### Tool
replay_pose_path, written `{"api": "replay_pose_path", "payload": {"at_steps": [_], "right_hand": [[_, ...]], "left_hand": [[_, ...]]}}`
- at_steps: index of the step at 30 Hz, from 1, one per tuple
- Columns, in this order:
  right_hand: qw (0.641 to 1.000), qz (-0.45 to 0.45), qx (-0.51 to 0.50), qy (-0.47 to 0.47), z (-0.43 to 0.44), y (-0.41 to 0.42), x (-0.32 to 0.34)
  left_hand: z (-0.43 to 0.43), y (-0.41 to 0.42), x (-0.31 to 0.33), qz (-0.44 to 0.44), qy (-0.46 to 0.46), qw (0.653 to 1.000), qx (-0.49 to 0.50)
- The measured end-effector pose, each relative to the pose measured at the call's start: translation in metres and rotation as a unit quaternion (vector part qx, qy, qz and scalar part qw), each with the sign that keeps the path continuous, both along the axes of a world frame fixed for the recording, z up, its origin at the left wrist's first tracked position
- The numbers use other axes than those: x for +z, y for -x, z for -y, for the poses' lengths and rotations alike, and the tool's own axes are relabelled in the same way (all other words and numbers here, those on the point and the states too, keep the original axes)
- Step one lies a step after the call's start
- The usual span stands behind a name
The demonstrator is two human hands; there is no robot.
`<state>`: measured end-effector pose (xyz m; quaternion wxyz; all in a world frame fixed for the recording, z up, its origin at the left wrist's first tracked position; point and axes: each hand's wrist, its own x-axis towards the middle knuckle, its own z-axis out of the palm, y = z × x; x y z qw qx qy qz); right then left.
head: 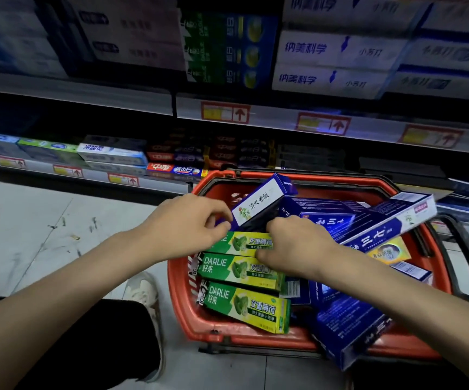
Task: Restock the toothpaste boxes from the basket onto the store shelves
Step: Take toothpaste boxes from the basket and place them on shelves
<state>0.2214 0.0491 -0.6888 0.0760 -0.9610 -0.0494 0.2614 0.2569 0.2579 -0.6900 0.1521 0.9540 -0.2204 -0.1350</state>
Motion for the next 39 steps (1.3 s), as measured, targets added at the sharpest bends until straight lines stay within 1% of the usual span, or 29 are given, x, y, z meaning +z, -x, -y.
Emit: {"api": "replay_pose_path", "payload": {"at_steps": [2,3,5,8,10,12,15,18,22,28,30,33,35,39], "right_hand": [[1.000,-0.017,-0.012,-0.018,0.000,-0.004,0.000],[0.999,-0.022,-0.022,-0.029,0.000,-0.006,0.000],[0.998,-0.014,-0.038,-0.045,0.000,-0.008,0.000],[0.998,0.031,-0.030,-0.043,-0.001,-0.004,0.001],[0.998,0.048,-0.006,-0.026,-0.001,0.001,0.002],[0.999,0.041,0.020,-0.011,0.001,0.003,0.002],[0.999,0.011,0.047,-0.001,0.007,0.000,0.003],[0.998,-0.031,0.050,0.003,0.015,-0.007,0.010],[0.994,-0.084,0.055,-0.046,0.020,-0.017,0.011],[0.981,-0.172,0.002,-0.089,0.016,-0.015,0.009],[0.979,-0.180,-0.016,-0.099,0.011,-0.012,0.009],[0.976,-0.181,-0.055,-0.104,0.007,-0.010,0.008],[0.970,-0.193,-0.084,-0.123,0.008,-0.011,0.007],[0.966,-0.184,-0.104,-0.148,0.010,-0.007,0.011]], "left_hand": [[-0.004,-0.001,-0.002,0.020,-0.080,0.996,-0.038],[-0.007,-0.002,-0.003,0.016,-0.110,0.992,-0.052],[-0.012,-0.006,-0.007,-0.027,-0.152,0.986,-0.060],[-0.016,-0.009,-0.010,-0.091,-0.182,0.977,-0.068],[-0.016,-0.010,-0.011,-0.096,-0.180,0.976,-0.073],[-0.016,-0.010,-0.012,-0.087,-0.170,0.979,-0.070],[-0.013,-0.008,-0.012,-0.065,-0.172,0.981,-0.064],[-0.012,-0.005,-0.013,-0.053,-0.181,0.980,-0.063],[-0.009,-0.002,-0.018,-0.052,-0.175,0.980,-0.082],[0.008,0.003,-0.042,-0.016,-0.152,0.982,-0.110],[0.013,0.001,-0.048,-0.037,-0.138,0.983,-0.114],[0.015,-0.006,-0.051,-0.110,-0.121,0.984,-0.076],[0.016,-0.009,-0.052,-0.123,-0.115,0.983,-0.069],[0.020,-0.017,-0.052,-0.134,-0.130,0.978,-0.098]]}}
